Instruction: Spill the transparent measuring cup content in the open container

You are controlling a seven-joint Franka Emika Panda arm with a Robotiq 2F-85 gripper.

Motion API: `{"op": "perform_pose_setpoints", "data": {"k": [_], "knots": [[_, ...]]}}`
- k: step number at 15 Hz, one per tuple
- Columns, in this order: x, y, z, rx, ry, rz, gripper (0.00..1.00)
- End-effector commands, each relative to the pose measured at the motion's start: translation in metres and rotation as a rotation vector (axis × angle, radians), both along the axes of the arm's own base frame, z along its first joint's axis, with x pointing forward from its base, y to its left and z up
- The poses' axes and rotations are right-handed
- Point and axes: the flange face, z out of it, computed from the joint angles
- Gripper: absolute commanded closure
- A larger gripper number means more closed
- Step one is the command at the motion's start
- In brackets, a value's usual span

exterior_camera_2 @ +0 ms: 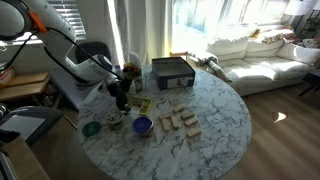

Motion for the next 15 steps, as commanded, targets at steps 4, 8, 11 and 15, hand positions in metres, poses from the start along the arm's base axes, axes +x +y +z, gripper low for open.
{"op": "perform_pose_setpoints", "data": {"k": [4, 8, 11, 15], "knots": [[0.014, 0.000, 0.025, 0.003, -0.035, 0.018, 0.01], [0.019, -0.008, 0.049, 0.032, -0.056, -0.004, 0.00], [0.020, -0.021, 0.069, 0.029, -0.072, -0.019, 0.00], [0.020, -0.038, 0.107, 0.076, -0.117, -0.147, 0.00]]}}
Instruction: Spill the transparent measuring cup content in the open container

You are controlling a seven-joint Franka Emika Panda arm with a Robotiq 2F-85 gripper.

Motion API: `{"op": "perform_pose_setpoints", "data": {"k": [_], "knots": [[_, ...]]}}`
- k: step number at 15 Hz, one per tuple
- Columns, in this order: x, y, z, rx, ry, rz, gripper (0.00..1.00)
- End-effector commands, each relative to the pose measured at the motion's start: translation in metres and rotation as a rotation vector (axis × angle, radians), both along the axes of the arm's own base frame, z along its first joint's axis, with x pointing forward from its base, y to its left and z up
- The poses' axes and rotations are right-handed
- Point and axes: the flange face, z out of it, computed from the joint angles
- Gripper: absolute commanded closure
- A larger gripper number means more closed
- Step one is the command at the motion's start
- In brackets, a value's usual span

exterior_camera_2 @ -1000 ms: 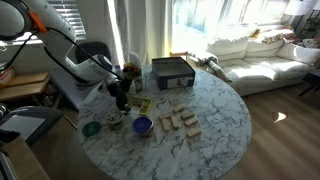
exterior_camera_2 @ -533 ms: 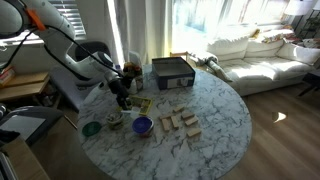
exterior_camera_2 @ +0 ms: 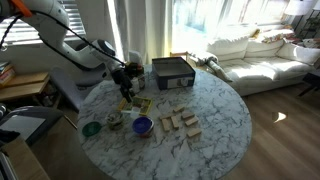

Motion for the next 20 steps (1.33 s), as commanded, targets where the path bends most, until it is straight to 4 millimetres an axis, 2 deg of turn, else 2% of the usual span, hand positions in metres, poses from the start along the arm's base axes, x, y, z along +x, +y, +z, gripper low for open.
{"op": "perform_pose_setpoints", "data": {"k": [1, 7, 10, 16, 20], "knots": [[-0.005, -0.017, 0.042, 0.087, -0.044, -0.151, 0.00], [-0.019, -0.044, 0.113, 0.231, -0.132, -0.415, 0.00], [-0.027, -0.052, 0.141, 0.303, -0.190, -0.542, 0.00], [-0.035, -0.060, 0.176, 0.419, -0.341, -0.795, 0.00], [-0.039, -0.057, 0.195, 0.453, -0.467, -0.951, 0.00]]}}
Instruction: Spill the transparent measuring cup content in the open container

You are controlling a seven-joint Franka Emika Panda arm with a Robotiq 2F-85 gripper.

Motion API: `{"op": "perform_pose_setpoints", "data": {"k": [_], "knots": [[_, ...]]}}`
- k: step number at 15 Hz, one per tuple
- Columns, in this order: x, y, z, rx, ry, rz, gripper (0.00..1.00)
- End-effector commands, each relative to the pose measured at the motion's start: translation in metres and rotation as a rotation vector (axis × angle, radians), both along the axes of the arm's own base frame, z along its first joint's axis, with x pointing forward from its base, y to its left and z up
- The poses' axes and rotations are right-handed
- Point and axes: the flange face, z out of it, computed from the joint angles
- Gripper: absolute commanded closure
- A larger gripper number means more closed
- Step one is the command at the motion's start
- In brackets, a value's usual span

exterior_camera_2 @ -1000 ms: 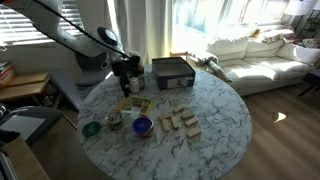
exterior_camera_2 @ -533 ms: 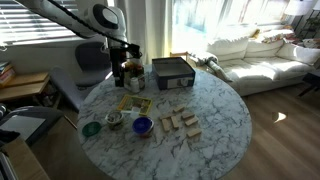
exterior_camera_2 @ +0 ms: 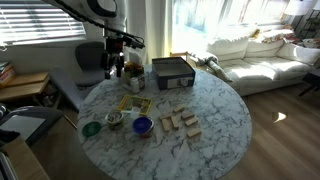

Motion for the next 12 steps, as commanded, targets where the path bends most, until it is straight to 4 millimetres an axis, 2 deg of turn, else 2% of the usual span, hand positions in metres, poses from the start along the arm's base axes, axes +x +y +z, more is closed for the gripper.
{"op": "perform_pose_setpoints", "data": {"k": [1, 10, 11, 12], "knots": [[-0.013, 0.001, 0.015, 0.028, -0.099, -0.169, 0.00], [-0.017, 0.001, 0.038, -0.008, -0.343, -0.559, 0.00], [-0.007, 0.001, 0.038, -0.011, -0.295, -0.476, 0.00], [-0.007, 0.002, 0.039, -0.012, -0.304, -0.485, 0.00]]}}
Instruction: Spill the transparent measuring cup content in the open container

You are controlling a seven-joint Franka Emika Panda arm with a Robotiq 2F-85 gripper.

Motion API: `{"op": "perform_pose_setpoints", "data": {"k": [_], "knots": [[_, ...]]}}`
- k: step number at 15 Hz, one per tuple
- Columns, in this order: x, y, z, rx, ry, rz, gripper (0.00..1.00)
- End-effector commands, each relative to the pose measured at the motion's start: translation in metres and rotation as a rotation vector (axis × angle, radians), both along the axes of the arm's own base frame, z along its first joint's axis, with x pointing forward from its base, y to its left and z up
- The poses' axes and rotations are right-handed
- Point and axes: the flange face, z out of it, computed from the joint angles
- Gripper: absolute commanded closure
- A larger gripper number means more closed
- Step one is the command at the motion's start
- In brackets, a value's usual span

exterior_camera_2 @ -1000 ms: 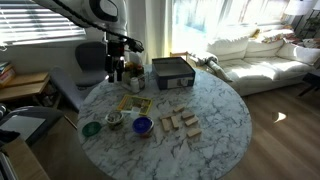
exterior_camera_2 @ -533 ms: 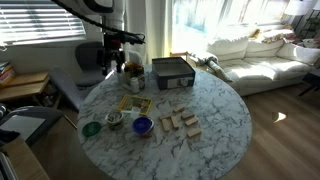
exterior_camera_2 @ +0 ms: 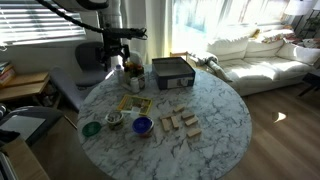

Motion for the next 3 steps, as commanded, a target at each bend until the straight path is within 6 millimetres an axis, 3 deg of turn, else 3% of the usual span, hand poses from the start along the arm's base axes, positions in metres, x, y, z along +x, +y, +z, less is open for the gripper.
{"op": "perform_pose_setpoints", "data": {"k": [1, 3], "knots": [[0.0005, 0.0007, 0.0009, 0.000, 0.000, 0.001, 0.00], [0.0011, 0.0008, 0.0005, 0.000, 0.000, 0.002, 0.00]]}}
